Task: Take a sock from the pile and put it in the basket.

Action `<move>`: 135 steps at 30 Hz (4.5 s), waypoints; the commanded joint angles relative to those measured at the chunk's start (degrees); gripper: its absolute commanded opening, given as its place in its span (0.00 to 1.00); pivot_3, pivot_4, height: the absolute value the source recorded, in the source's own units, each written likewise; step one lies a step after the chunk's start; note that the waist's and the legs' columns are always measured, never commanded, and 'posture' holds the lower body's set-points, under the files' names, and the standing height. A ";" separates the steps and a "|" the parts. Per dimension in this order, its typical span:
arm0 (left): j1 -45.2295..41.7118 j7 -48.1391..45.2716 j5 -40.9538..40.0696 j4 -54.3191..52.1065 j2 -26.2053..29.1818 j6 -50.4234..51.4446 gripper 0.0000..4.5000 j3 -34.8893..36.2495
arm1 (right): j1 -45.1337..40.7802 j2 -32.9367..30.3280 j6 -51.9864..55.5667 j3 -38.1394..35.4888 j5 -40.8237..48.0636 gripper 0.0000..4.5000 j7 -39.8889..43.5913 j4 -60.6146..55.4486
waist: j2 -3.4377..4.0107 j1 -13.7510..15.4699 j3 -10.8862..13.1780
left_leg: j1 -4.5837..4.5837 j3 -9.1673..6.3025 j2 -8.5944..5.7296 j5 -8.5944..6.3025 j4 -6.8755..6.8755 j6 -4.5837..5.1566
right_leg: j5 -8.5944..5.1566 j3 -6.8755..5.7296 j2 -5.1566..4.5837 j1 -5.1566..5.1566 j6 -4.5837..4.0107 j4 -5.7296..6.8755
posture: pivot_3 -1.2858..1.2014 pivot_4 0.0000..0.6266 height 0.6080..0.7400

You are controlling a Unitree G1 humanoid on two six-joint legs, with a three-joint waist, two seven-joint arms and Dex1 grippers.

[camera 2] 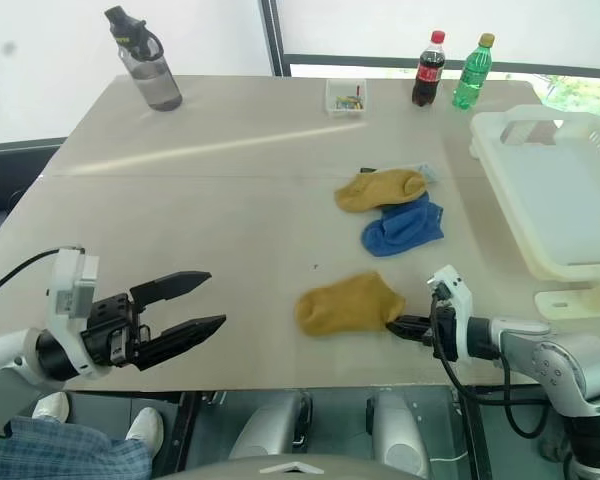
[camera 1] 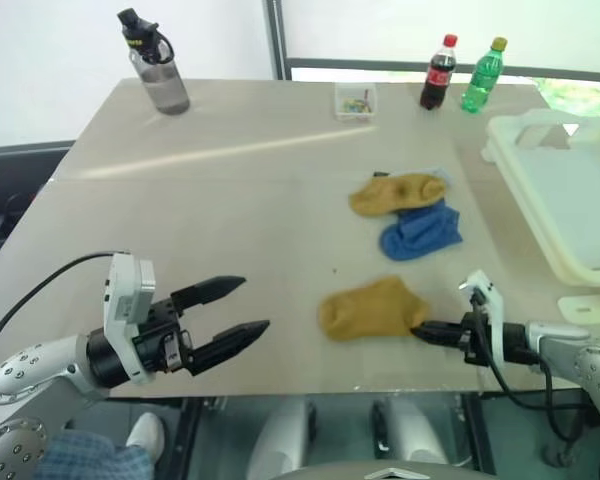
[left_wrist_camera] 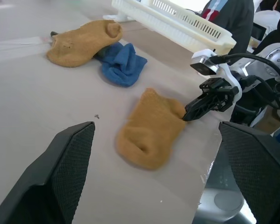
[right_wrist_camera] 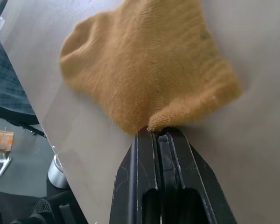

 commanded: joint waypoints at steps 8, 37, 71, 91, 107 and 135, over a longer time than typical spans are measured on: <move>-0.27 -0.09 -1.16 -1.24 1.15 -0.13 1.00 1.45 | 0.45 3.69 1.69 1.45 -0.27 0.02 -4.23 -1.29 | -0.04 -0.17 -0.03 | 0.03 0.01 0.09 0.00 0.00 -0.01 | 0.00 0.02 0.01 -0.01 0.00 0.01 | 0.52 0.24 1.00; -4.69 -2.19 0.48 2.06 1.96 0.34 1.00 -2.59 | -3.70 39.13 14.00 -25.04 15.74 0.02 -48.42 -0.43 | -0.12 -1.12 -0.10 | 0.08 0.00 0.35 -0.01 -0.23 -0.02 | 0.10 0.09 0.33 -0.09 -0.21 -0.07 | 0.52 0.24 1.00; -6.42 -4.22 0.91 3.53 2.04 1.03 1.00 -4.24 | 17.68 17.80 -1.18 -9.57 42.74 0.73 -58.54 -13.20 | -0.23 -0.20 -0.22 | 0.00 0.04 0.38 -0.01 -0.77 -0.01 | 0.09 0.05 0.34 -0.06 -0.21 -0.79 | 0.52 0.24 1.00; -9.38 -1.45 1.52 5.59 0.02 -0.15 1.00 -3.69 | -5.35 7.72 -18.25 -6.87 8.20 0.93 -30.76 7.27 | 0.09 -0.15 0.02 | -0.06 0.28 0.49 0.00 -0.45 0.00 | 0.26 0.23 0.57 -0.09 -0.16 -0.70 | 0.52 0.24 1.00; -10.34 -1.92 3.28 6.13 -0.37 -1.23 1.00 -3.53 | -25.57 23.20 -32.99 -9.81 -8.33 0.93 -34.90 23.58 | 0.15 -0.36 0.06 | -0.21 0.76 0.35 0.01 -0.45 -0.01 | 0.42 0.78 0.53 -0.75 0.02 0.06 | 0.52 0.24 1.00; -10.60 0.33 2.31 5.60 -1.54 -1.31 1.00 -1.67 | -27.36 12.92 -4.84 -13.80 -4.54 0.93 -28.44 10.79 | 0.09 -0.77 0.05 | -0.08 1.30 0.56 0.01 -0.34 0.01 | 0.44 1.21 0.72 -0.80 0.05 0.11 | 0.52 0.24 1.00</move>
